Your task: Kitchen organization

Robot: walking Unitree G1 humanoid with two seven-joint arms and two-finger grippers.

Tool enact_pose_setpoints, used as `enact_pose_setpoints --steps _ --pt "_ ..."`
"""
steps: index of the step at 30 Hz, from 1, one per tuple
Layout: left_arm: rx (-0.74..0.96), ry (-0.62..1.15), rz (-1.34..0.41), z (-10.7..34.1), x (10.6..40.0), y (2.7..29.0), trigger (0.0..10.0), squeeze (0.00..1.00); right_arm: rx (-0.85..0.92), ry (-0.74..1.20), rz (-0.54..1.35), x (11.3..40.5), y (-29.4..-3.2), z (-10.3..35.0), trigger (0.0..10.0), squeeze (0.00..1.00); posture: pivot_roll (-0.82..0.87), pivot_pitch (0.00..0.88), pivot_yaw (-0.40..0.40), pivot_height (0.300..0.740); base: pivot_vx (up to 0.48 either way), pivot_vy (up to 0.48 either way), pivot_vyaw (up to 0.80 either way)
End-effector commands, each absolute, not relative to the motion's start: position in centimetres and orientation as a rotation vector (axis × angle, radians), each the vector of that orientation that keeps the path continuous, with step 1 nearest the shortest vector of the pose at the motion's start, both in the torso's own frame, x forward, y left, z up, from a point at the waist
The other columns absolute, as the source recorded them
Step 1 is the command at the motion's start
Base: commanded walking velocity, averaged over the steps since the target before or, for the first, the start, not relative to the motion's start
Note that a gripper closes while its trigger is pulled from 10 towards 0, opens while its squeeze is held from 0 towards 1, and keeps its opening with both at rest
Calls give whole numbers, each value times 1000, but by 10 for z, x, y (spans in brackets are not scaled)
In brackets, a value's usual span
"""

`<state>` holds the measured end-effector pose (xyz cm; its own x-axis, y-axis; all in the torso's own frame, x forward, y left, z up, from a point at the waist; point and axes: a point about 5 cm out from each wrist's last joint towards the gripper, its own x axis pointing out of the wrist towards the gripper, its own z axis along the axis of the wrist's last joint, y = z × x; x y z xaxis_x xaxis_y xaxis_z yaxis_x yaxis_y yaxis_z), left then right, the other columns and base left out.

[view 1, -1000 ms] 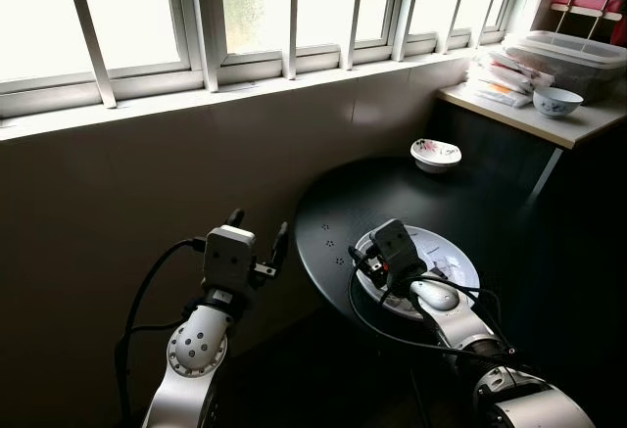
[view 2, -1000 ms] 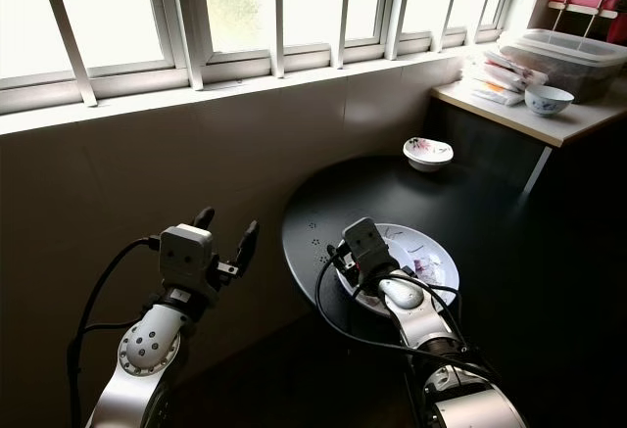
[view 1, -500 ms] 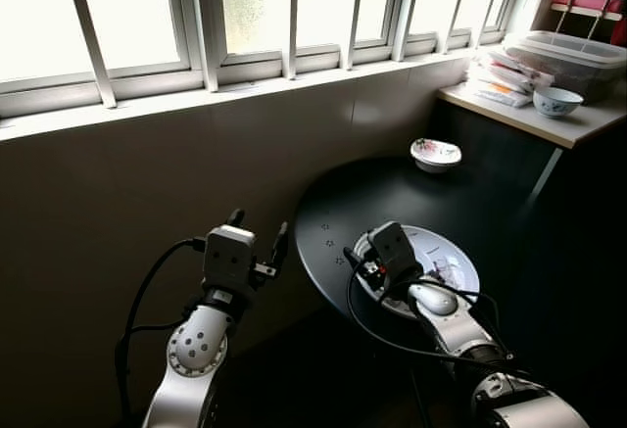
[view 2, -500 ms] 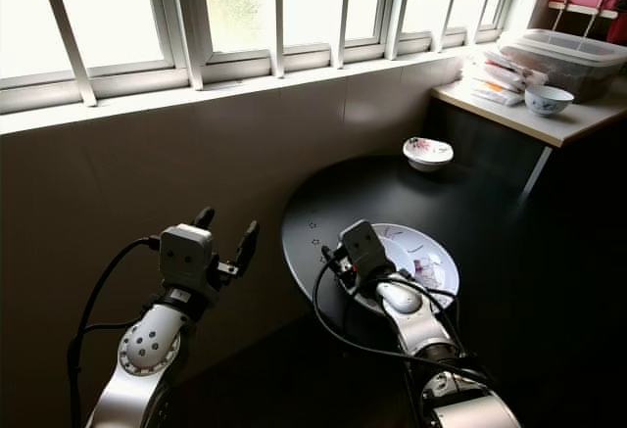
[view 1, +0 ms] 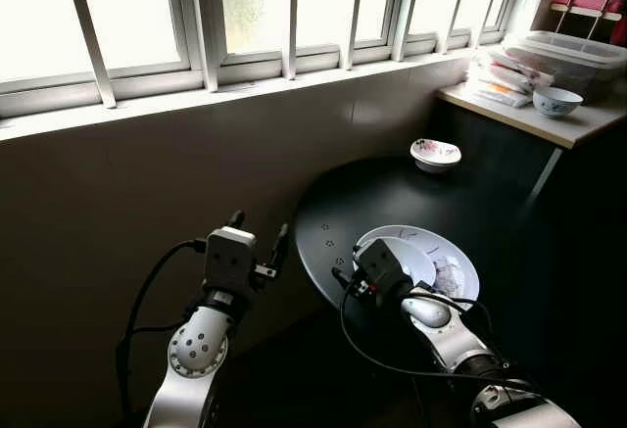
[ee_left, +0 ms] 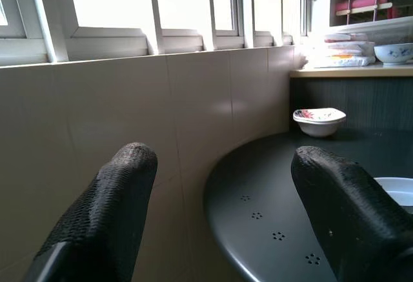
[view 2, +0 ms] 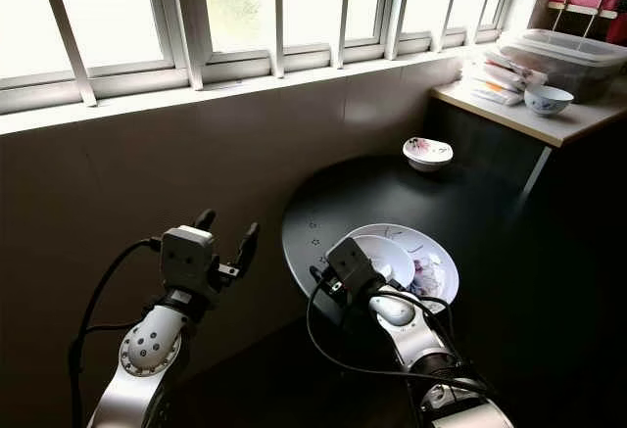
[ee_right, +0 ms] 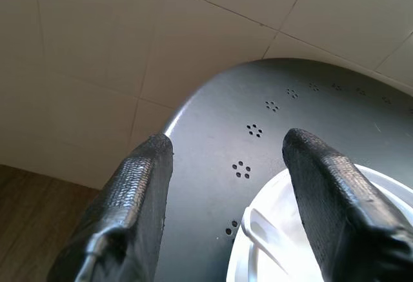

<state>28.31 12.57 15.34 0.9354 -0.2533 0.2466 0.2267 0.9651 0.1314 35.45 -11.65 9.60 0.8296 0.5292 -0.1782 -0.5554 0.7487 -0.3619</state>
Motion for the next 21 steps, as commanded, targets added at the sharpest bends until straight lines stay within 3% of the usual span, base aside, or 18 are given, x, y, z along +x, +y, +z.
enact_pose_setpoints --steps 1,5,6,7,9,11,12,21 --pt "105 -265 -250 152 283 124 10000 0 -427 79 568 356 -122 96 10000 0 128 0 -62 740 0 0 0" --pt "105 -263 -252 151 283 124 10000 0 -423 75 562 357 -123 98 10000 0 128 0 -62 740 0 0 0" --pt "106 -262 -253 151 283 124 10000 0 -421 72 561 357 -124 98 7882 0 127 0 -61 740 0 0 0" --pt "106 -261 -253 151 283 124 10000 0 -423 77 557 358 -124 98 4980 0 127 0 -61 740 0 0 0" --pt "106 -261 -253 151 283 124 10000 0 -425 80 554 358 -124 97 4980 0 127 0 -61 740 0 0 0" --pt "107 -259 -254 150 283 124 10000 0 -417 95 545 357 -126 95 3216 0 129 0 -63 740 0 0 0" --pt "108 -258 -254 149 283 124 10000 0 -412 99 535 357 -127 94 0 0 131 0 -63 740 0 0 0" --pt "113 -246 -257 146 282 123 10000 0 -381 83 506 359 -128 97 0 0 130 0 -63 740 0 0 0"
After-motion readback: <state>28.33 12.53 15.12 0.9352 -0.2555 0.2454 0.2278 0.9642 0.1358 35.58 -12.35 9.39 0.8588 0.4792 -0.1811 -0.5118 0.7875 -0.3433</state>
